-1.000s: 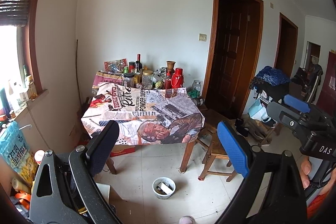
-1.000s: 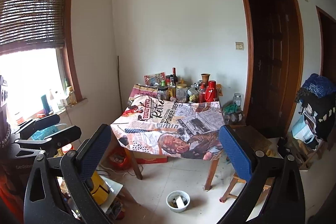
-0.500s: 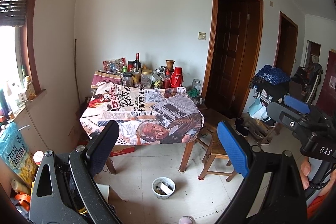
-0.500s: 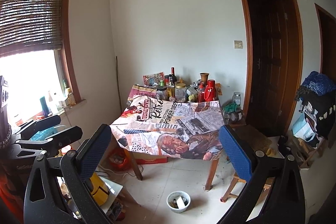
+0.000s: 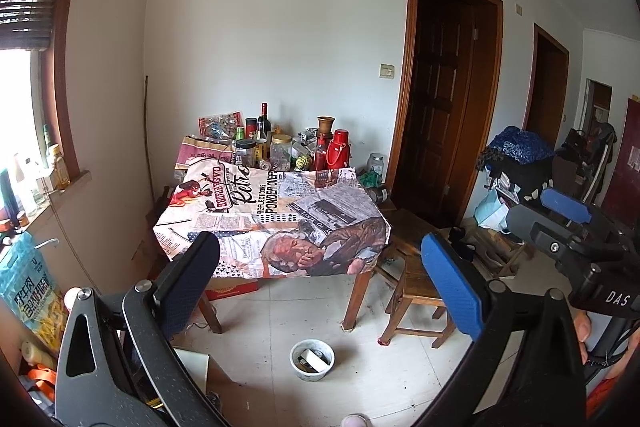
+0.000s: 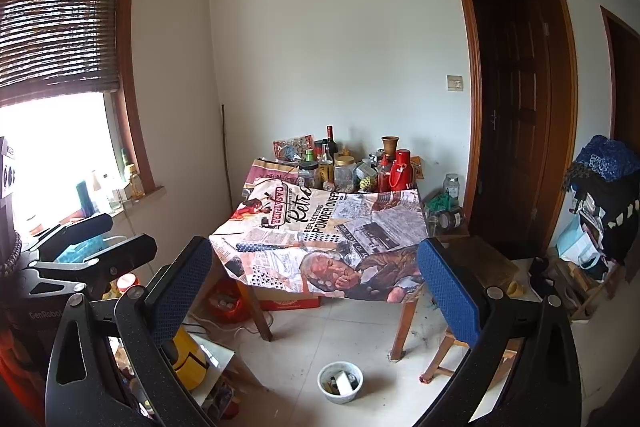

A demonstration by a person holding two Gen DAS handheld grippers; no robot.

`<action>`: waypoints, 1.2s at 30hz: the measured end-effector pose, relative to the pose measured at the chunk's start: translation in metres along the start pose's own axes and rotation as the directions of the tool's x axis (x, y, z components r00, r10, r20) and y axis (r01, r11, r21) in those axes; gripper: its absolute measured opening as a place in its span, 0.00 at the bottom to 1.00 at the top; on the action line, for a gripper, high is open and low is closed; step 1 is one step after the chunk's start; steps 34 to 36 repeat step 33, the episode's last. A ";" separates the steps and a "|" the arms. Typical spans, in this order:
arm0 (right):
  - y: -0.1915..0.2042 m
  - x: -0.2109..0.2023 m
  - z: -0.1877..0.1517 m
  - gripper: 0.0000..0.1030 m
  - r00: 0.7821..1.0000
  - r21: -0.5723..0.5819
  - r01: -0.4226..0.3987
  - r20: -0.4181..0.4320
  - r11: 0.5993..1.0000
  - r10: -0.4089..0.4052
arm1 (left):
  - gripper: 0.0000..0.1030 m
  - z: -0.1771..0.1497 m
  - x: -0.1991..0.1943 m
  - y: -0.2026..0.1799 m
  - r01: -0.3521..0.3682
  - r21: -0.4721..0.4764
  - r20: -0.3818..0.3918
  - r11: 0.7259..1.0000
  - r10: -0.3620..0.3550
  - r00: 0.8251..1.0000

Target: Collect trash

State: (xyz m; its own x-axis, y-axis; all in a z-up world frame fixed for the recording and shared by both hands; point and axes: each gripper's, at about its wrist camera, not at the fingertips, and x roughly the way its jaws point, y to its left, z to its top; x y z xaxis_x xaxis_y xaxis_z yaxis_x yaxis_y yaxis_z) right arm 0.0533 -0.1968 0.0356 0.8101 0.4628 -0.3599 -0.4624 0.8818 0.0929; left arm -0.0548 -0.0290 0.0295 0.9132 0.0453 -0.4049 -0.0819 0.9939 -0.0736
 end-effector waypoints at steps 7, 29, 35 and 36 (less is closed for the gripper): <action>0.003 -0.002 0.001 0.99 1.000 -0.007 0.006 0.002 1.000 -0.006 | 0.99 0.002 -0.002 0.002 0.014 -0.011 -0.002 1.000 -0.014 1.000; 0.004 -0.003 0.005 0.99 1.000 -0.016 0.025 0.003 1.000 -0.024 | 0.99 -0.002 -0.003 0.006 0.034 -0.044 -0.015 0.998 -0.035 0.999; 0.003 0.006 0.006 0.99 1.000 -0.018 0.029 -0.008 0.999 -0.029 | 0.99 -0.001 0.004 0.008 0.034 -0.051 -0.027 0.998 -0.035 0.999; 0.003 0.006 0.006 0.99 1.000 -0.018 0.029 -0.008 0.999 -0.029 | 0.99 -0.001 0.004 0.008 0.034 -0.051 -0.027 0.998 -0.035 0.999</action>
